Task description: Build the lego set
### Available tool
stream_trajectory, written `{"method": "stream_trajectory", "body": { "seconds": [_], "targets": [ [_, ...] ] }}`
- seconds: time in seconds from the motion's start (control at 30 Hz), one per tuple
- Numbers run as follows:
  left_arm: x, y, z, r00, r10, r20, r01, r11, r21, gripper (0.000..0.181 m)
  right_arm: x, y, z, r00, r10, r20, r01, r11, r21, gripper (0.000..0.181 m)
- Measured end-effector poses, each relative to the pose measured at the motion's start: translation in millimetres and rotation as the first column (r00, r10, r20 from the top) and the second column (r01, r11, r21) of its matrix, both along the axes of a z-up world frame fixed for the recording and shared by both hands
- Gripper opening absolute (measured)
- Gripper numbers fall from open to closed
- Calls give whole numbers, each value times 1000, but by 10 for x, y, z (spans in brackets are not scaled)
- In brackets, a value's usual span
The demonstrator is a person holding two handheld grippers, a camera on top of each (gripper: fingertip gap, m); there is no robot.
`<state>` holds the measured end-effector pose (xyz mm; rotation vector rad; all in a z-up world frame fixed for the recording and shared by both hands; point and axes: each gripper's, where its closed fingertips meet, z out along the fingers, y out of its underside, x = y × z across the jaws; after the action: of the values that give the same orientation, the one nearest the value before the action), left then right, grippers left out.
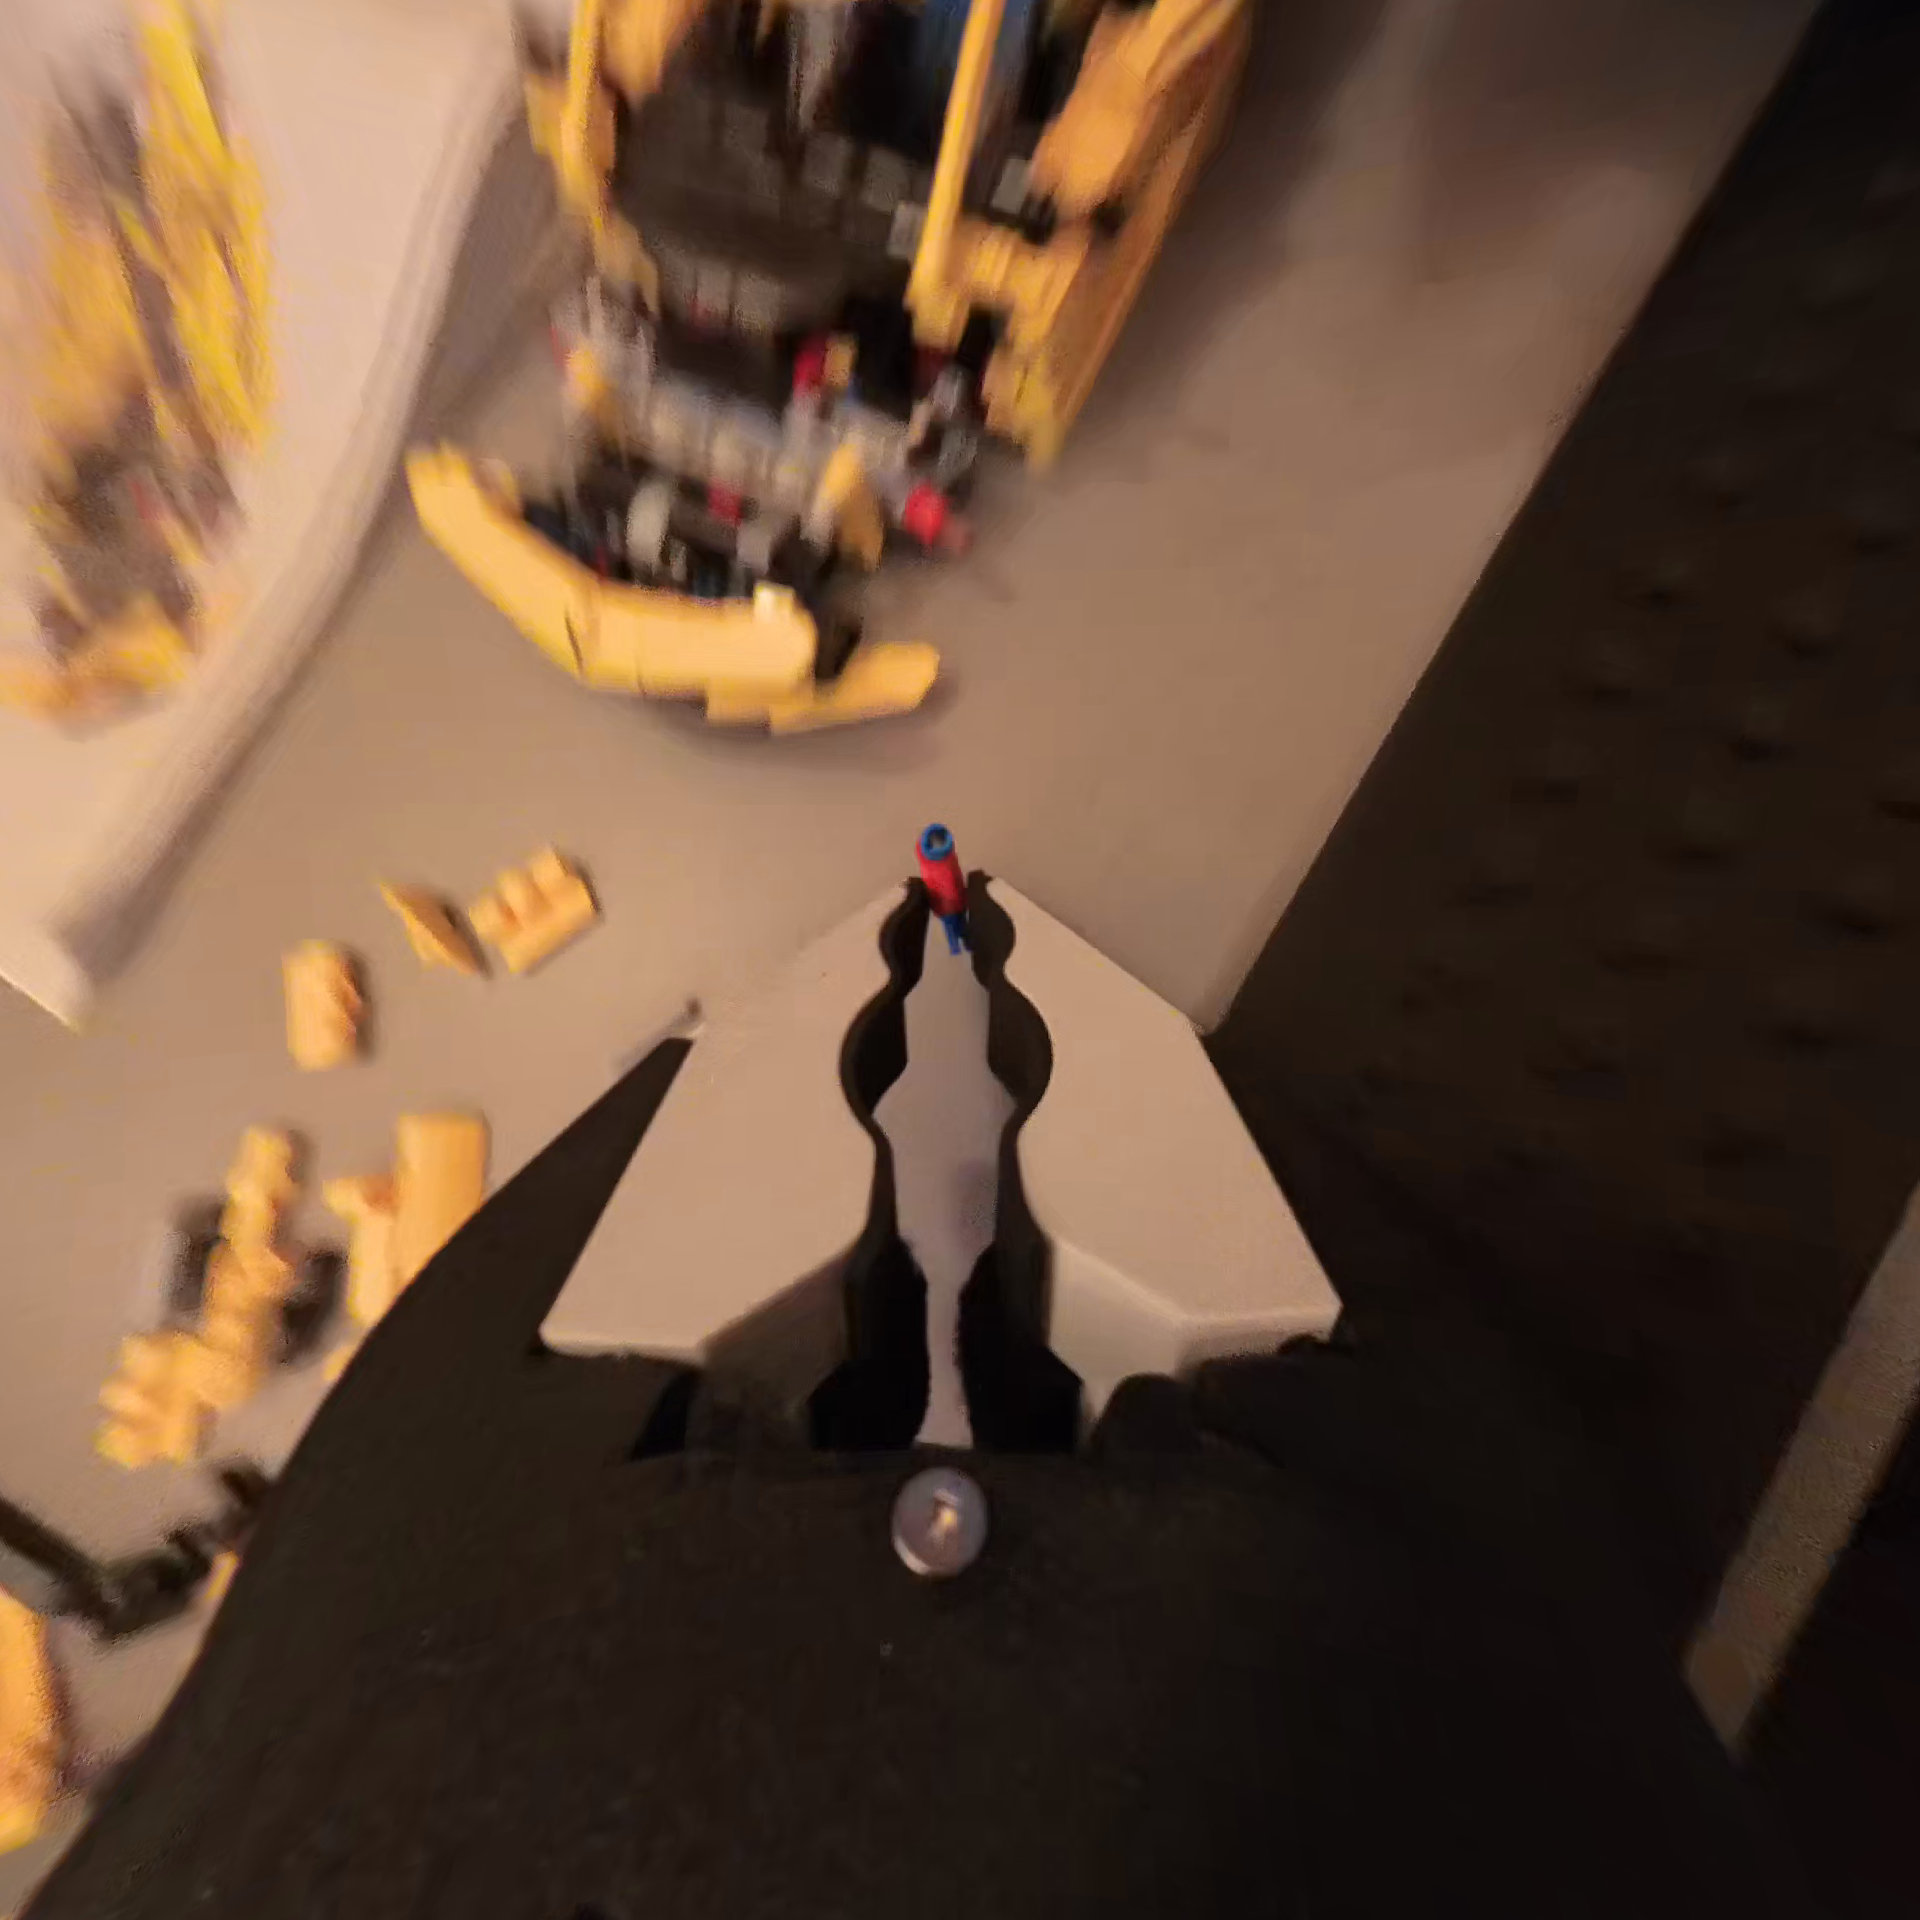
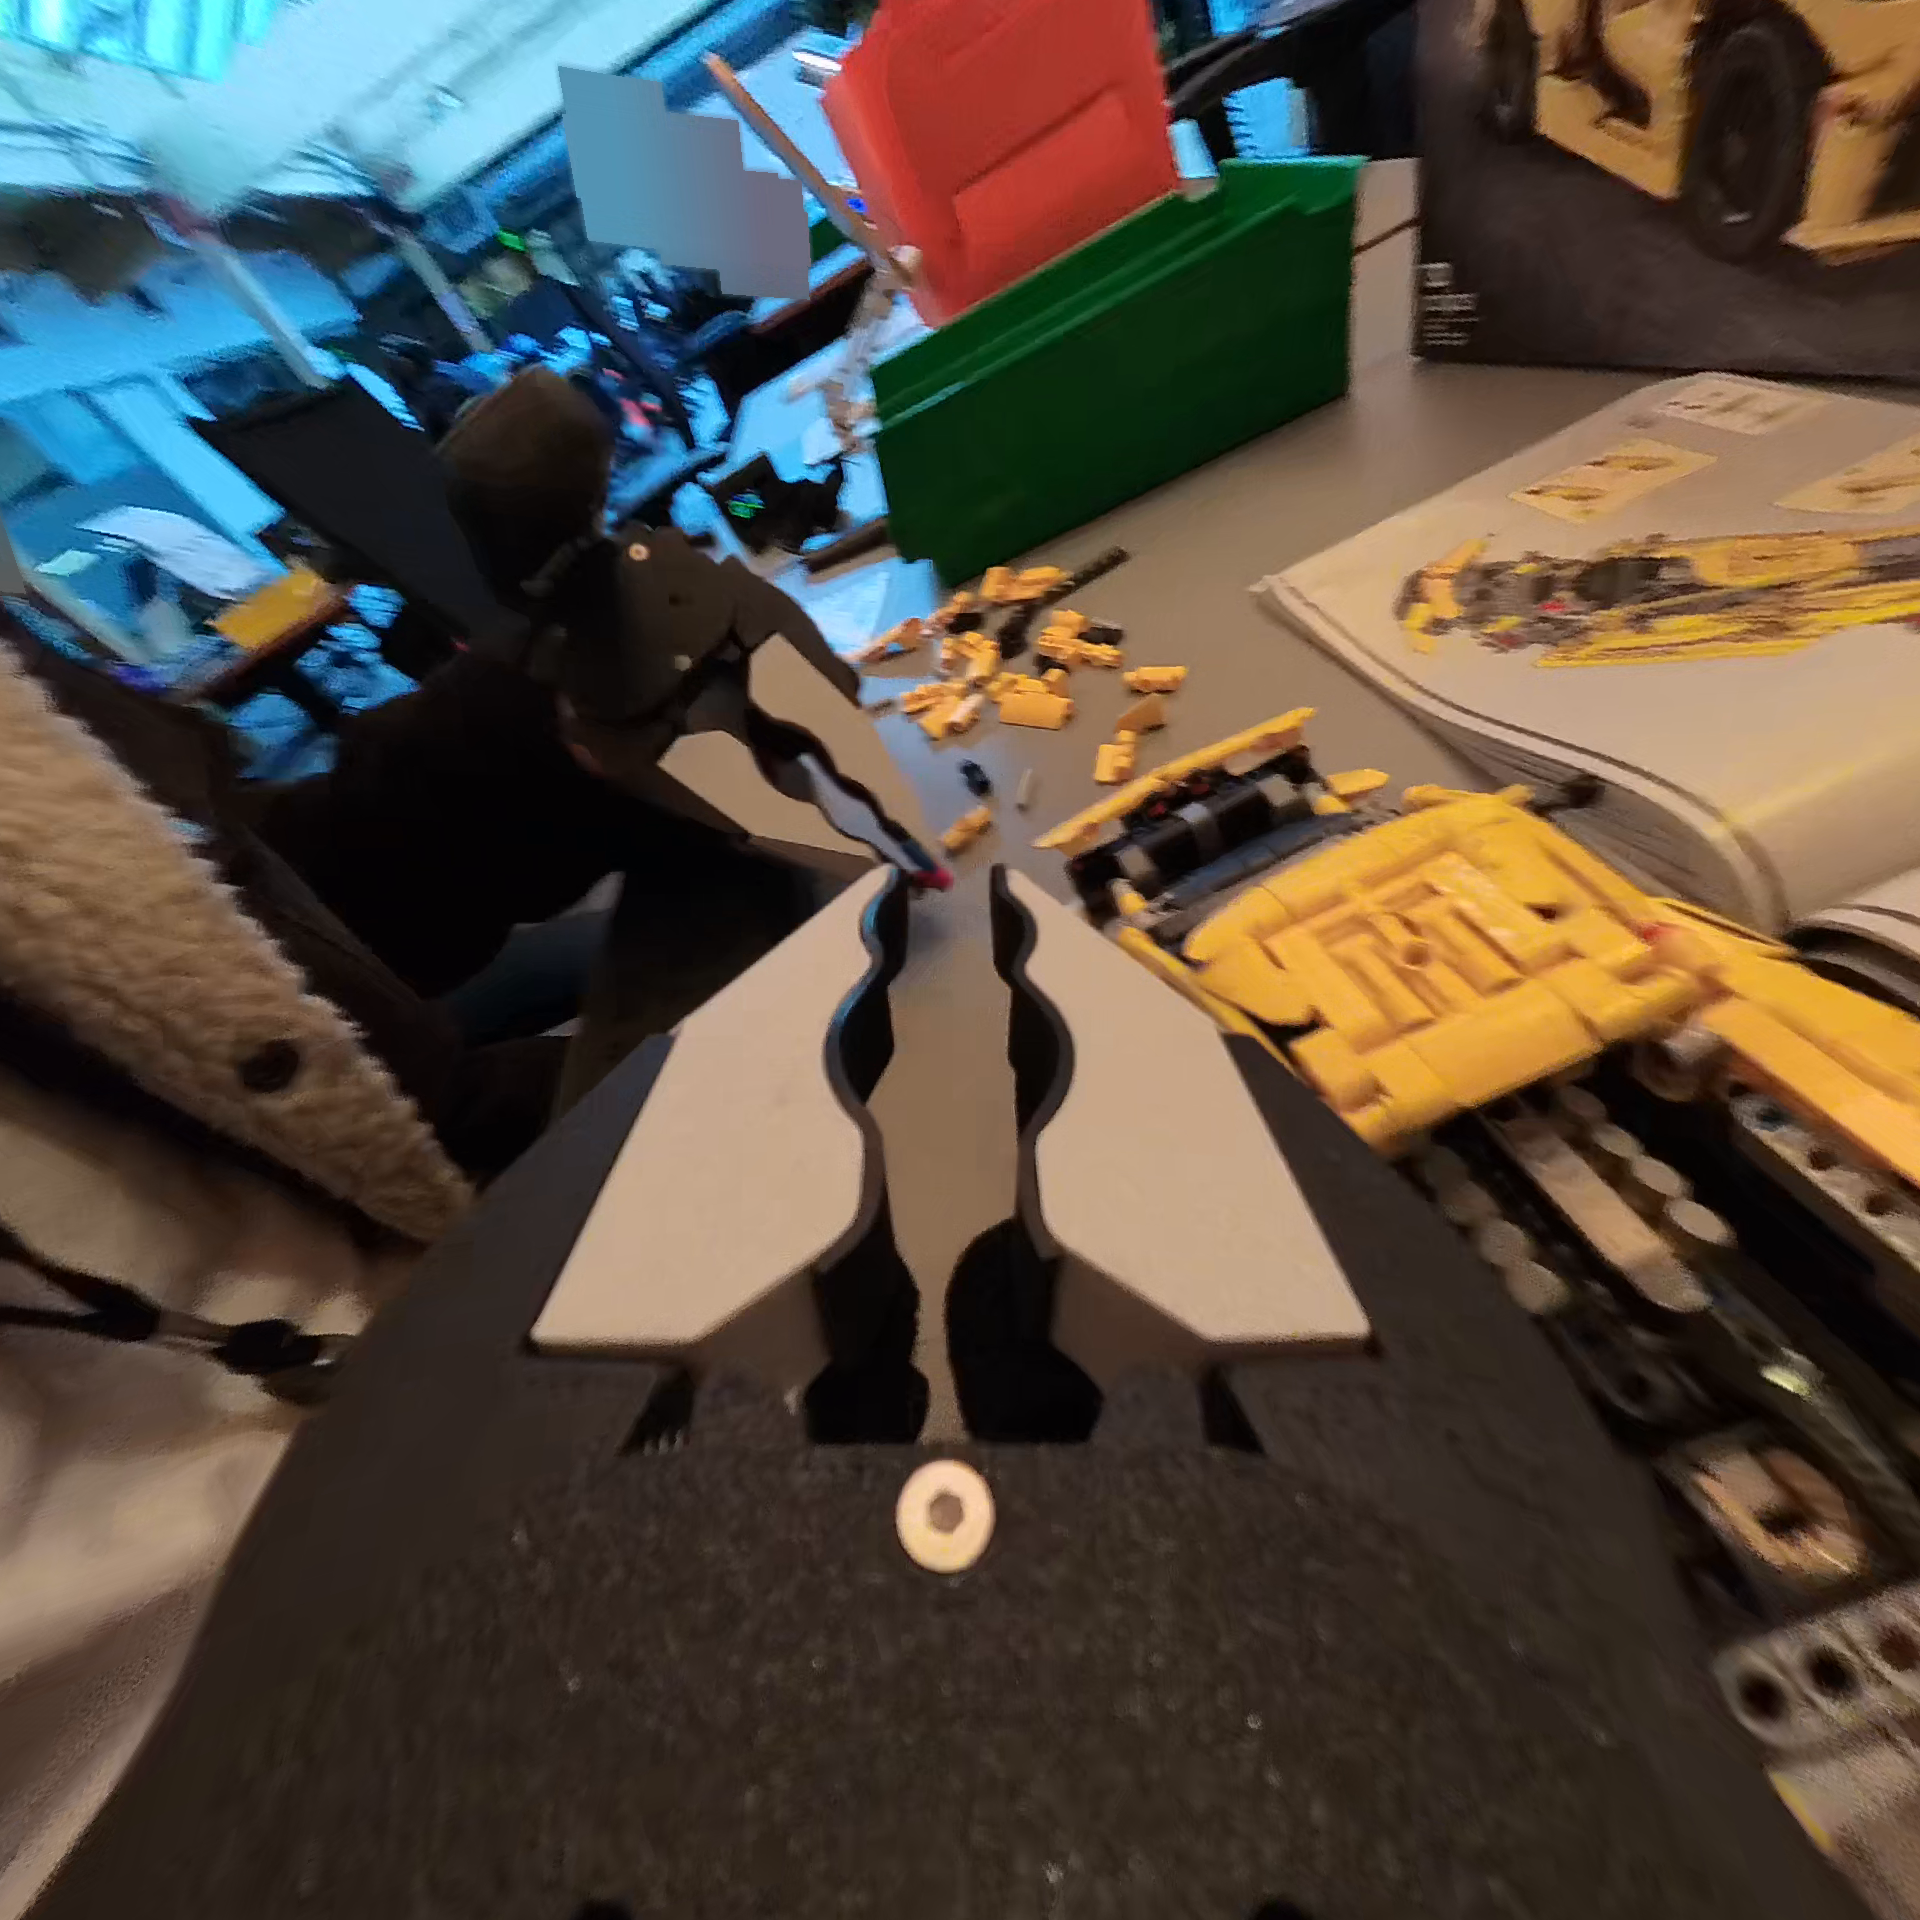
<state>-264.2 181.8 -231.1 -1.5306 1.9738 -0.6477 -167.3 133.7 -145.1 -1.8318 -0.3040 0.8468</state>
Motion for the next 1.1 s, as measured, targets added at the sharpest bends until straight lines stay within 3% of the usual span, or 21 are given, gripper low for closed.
{"method": "stream_trajectory", "body": {
  "seconds": [0.07, 0.17, 0.37, 0.43, 0.53, 0.7, 0.77, 0.87, 1.0, 1.1],
  "targets": [
    [229, -49, 305, 983, -88, 163, 53, 976, 212, 8, -127, -24, 63, 988, 65, -140, -70, 997, -36, 15],
    [475, -126, 598, 941, -239, 239, 81, 846, 527, 7, -194, 8, 112, 947, 77, -312, -116, 987, -110, 24],
    [800, -355, 728, 858, -485, 167, 156, 556, 816, 7, -26, 93, 96, 972, -22, -235, 0, 996, -92, 23],
    [862, -386, 722, 849, -511, 132, 174, 508, 844, 7, -39, 72, 82, 971, -8, -240, -16, 995, -100, 23],
    [911, -333, 735, 867, -480, 134, 157, 518, 841, 7, -76, 38, 103, 968, 23, -250, -46, 995, -87, 27],
    [913, -358, 801, 878, -421, 228, 119, 653, 748, 7, -186, 52, -15, 999, 41, -19, -42, 998, -35, 41],
    [922, -455, 804, 868, -433, 243, 135, 677, 724, 7, -261, 49, 37, 998, 60, -30, -60, 998, -7, 39],
    [939, -509, 821, 863, -440, 247, 130, 667, 734, 7, -233, 29, 65, 997, 63, -51, -63, 998, -6, 28],
    [940, -504, 810, 868, -427, 254, 117, 673, 730, 7, -220, 22, 38, 998, 58, -38, -59, 998, -14, 25],
    [921, -457, 832, 875, -422, 237, 105, 643, 758, 7, -189, 33, 30, 999, 34, -6, -34, 999, -3, 23]
  ]
}}
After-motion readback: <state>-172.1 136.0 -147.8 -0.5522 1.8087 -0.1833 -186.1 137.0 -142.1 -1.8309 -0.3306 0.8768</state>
